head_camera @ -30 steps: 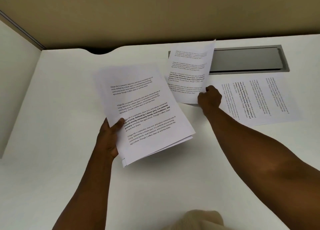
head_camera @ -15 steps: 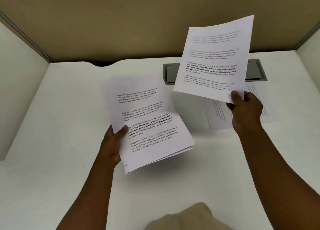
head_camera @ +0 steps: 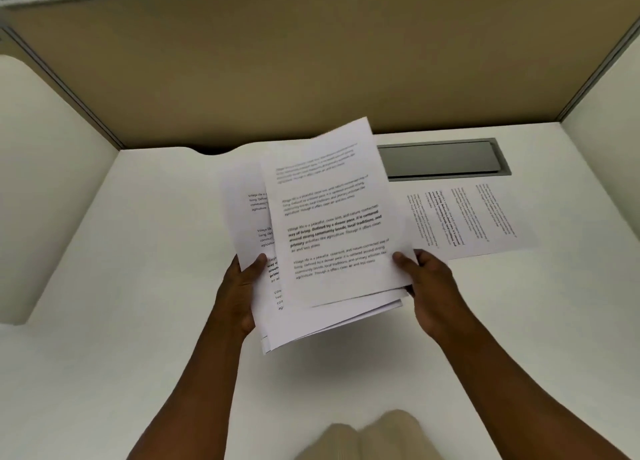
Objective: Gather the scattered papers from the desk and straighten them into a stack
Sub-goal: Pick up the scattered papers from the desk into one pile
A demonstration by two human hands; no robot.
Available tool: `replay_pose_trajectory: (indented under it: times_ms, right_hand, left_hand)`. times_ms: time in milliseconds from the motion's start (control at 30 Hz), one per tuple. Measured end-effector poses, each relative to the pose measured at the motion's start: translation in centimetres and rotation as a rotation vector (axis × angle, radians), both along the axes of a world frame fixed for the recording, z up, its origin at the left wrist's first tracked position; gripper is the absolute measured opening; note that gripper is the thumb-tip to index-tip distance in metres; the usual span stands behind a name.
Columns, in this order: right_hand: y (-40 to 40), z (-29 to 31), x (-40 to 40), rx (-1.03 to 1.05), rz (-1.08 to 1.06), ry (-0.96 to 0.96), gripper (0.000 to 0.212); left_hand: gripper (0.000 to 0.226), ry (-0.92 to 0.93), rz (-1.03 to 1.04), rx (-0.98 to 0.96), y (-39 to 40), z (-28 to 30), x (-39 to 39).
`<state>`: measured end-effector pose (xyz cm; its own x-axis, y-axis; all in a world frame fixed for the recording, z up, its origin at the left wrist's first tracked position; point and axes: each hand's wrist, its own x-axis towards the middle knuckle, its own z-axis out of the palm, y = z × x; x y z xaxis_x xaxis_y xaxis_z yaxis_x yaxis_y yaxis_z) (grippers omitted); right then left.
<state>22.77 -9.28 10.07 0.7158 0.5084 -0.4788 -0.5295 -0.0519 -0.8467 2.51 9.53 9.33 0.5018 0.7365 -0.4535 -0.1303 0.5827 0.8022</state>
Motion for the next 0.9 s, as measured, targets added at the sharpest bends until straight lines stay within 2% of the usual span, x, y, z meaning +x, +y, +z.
replay_pose_trajectory:
  times_ms: [133, 267, 367, 433, 500, 567, 633, 667, 733, 800, 900]
  right_hand:
    - [-0.6, -1.0, -1.1, -0.050, 0.123, 0.004, 0.016]
    - [-1.1, -1.7, -1.4, -0.143, 0.286, -0.109, 0.013]
    - [-1.4, -2.3, -1.3, -0.207, 0.361, -0.143, 0.013]
    - [-1.4, -2.5, -0.7, -0.243, 0.329, -0.163, 0.024]
    - [-1.3, -3.4, 0.6, -0.240, 0.244, -0.104, 0.032]
    - [-1.2, -4.7, 2.4, -0.213, 0.102, 0.016, 0.029]
    - [-1.2, -6.1, 4.3, -0.245, -0.063, 0.075, 0.016]
    - [-1.1, -7.1, 5.3, -0.336, -0.101, 0.003, 0.014]
    - [-1.0, -8.7, 6.9, -0.645, -0.016, -0.312, 0.020]
    - [-1.1, -10.1, 8.0, -0.822, 0.181, -0.624, 0.047]
    - [-1.0, -11.5, 9.2, -0.979, 0.596, -0.886, 0.069]
  left_hand:
    - [0.041, -0.010, 0.024, 0.003, -0.6, 0.3, 0.1]
    - [0.041, 0.024, -0.032, 0.001, -1.3, 0.5, 0.2]
    - [0.050, 0.061, -0.045, 0.008, -1.6, -0.6, -0.3]
    - [0.050, 0.083, -0.052, -0.008, -1.7, -1.2, -0.7]
    - [0.047, 0.101, -0.051, -0.014, -1.7, -1.7, -1.0]
    - [0.047, 0.104, -0.044, -0.021, -1.6, -2.3, -1.3]
    - [0.047, 0.115, -0.034, -0.029, -1.4, -2.8, -1.4]
    - [0.046, 0.122, -0.029, -0.033, -1.3, -3.0, -1.4]
    - [0.047, 0.124, -0.033, -0.036, -1.2, -3.2, -1.3]
    - [0.046, 0.124, -0.033, -0.040, -1.1, -3.4, -1.2]
    - [0.045, 0.120, -0.034, -0.044, -0.8, -3.6, -1.1]
